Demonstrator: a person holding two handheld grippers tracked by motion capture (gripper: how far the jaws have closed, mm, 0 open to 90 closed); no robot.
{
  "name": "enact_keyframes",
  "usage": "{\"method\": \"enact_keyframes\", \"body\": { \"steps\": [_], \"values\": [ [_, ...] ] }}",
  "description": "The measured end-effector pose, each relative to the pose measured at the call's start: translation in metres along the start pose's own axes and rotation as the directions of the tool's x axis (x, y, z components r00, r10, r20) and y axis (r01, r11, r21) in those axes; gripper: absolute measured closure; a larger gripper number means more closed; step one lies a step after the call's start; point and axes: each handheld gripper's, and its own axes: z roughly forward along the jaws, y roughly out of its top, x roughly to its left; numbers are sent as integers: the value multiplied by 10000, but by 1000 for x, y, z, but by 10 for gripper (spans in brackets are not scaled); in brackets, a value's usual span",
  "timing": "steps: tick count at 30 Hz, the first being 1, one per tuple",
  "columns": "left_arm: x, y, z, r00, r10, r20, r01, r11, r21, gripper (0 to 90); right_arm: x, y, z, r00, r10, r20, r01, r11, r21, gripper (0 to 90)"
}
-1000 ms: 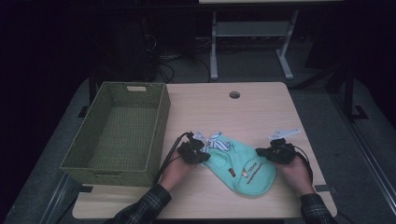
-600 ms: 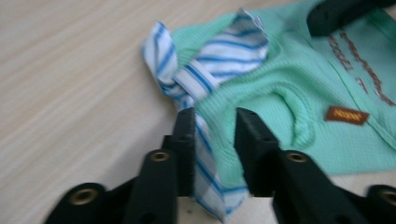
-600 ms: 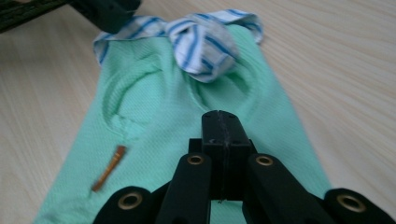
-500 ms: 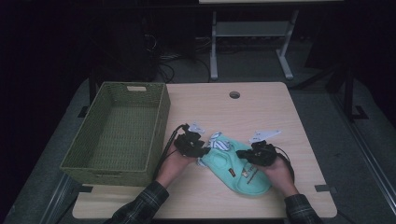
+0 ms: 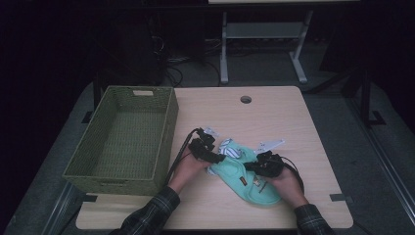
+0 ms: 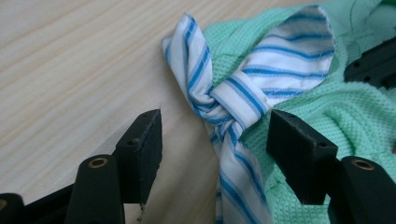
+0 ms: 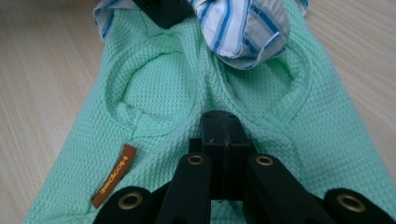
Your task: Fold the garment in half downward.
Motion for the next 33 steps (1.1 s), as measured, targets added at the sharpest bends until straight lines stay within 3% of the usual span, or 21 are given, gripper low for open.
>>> {"method": "enact_keyframes", "body": {
  "steps": [9,14,19,26,33],
  "values": [
    [-2,0,5,9996,248,-122,-246,9996,144,382,0,-1,0,10000,60,-59,-60,10000,-16,899],
    [-6,1,6,9983,504,-295,-499,9986,185,477,0,0,0,10000,-45,9,45,10000,23,900],
    [-9,3,6,9967,752,-289,-742,9966,357,643,1,-1,-1,10000,-65,44,65,10000,22,900],
    [-6,4,6,9986,529,10,-529,9981,330,827,2,0,-1,9999,-97,53,97,9999,50,899],
    [0,6,-1,9995,165,268,-168,9998,133,847,2,1,0,9999,-102,60,101,9999,134,900]
  ]
}}
